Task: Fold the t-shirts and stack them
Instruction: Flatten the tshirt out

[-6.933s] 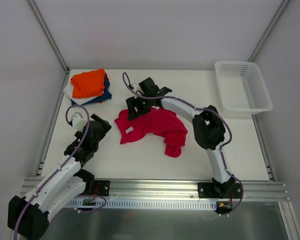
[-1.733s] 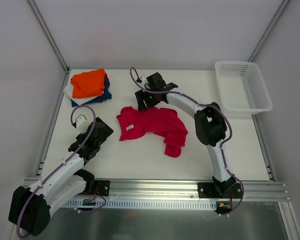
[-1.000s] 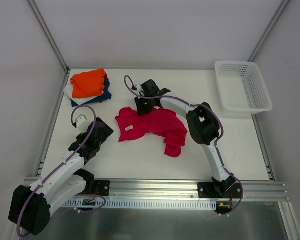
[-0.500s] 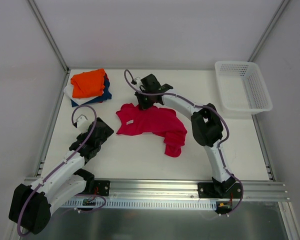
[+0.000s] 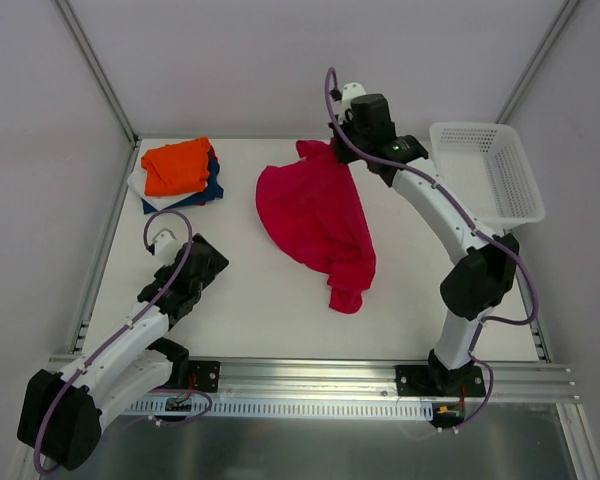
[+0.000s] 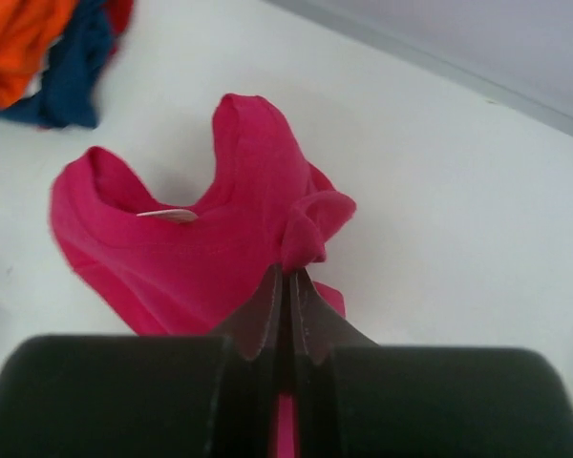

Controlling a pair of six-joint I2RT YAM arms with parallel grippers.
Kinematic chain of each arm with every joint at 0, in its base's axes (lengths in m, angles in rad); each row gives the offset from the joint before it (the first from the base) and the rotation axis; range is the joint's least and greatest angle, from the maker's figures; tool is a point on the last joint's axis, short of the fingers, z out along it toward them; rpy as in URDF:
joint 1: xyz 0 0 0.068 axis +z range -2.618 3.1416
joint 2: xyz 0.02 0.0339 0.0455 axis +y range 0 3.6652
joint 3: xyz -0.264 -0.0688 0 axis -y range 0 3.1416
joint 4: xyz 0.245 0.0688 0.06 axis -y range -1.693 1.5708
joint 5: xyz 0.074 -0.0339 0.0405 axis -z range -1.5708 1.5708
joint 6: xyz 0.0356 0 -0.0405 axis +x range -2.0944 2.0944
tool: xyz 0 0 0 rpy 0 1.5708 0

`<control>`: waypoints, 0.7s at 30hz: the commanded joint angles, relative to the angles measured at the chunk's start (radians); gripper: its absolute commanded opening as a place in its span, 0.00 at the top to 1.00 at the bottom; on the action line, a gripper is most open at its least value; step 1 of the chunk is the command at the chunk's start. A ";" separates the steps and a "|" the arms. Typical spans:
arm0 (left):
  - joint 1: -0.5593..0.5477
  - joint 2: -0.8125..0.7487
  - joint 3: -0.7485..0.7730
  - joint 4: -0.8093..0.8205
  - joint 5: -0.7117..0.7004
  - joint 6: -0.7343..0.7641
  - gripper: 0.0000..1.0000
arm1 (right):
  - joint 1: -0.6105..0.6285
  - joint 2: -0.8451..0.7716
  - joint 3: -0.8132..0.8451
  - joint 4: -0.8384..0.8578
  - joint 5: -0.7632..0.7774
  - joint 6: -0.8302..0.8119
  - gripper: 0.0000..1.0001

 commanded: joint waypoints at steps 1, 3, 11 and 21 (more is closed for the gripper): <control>0.009 -0.018 0.022 0.013 0.006 0.007 0.03 | -0.087 -0.035 -0.027 0.002 0.109 0.041 1.00; 0.009 -0.027 0.017 0.015 0.008 0.007 0.03 | -0.142 -0.029 -0.032 -0.008 0.129 0.062 1.00; 0.009 -0.035 0.014 0.013 0.009 0.007 0.03 | -0.256 0.021 -0.050 -0.058 0.302 0.069 1.00; 0.009 -0.032 0.009 0.013 0.012 0.002 0.03 | -0.289 0.009 -0.104 -0.072 0.508 0.066 1.00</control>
